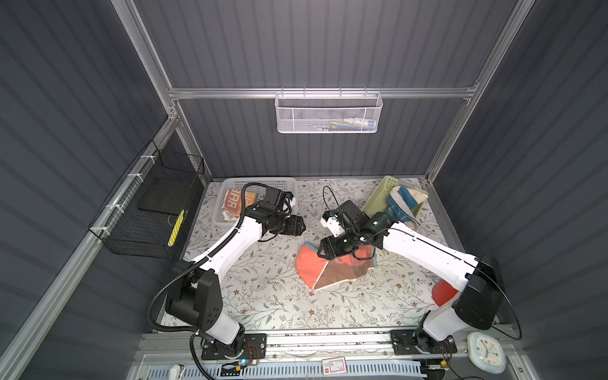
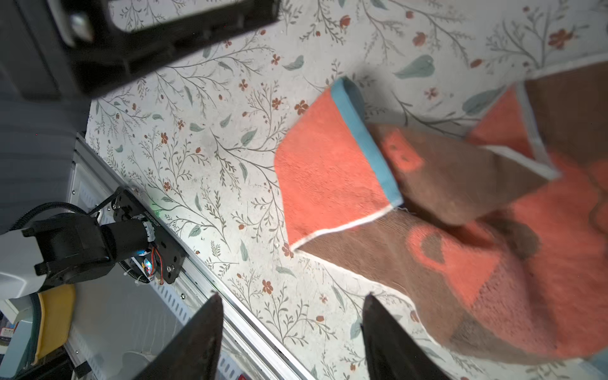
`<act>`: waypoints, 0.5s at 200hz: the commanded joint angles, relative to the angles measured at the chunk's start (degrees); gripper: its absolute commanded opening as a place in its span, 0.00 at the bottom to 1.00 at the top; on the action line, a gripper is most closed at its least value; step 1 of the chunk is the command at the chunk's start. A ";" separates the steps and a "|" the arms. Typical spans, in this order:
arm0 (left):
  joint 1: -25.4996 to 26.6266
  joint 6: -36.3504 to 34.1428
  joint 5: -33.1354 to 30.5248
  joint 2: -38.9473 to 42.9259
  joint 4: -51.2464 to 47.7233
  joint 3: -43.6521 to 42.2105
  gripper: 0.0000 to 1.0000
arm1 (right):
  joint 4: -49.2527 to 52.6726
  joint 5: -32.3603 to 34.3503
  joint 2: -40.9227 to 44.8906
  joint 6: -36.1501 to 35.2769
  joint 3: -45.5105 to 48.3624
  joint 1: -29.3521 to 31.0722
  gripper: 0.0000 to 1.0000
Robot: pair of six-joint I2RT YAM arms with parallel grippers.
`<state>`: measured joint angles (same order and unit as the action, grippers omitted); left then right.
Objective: Fold and stack the towels
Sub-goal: 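Lay the coral towel flat on the table with the right gripper, then grasp the towel's blue-trimmed edge nearest the robot with both grippers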
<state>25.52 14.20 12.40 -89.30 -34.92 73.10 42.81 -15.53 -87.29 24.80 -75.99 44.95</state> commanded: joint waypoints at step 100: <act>12.01 1.72 0.11 -22.31 2.54 4.14 0.53 | -6.69 9.22 5.33 14.39 23.18 -9.53 0.68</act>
<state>37.76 15.20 13.06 -109.91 -32.97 76.79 40.40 -7.42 -81.62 36.25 -54.68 35.79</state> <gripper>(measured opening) 0.549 0.679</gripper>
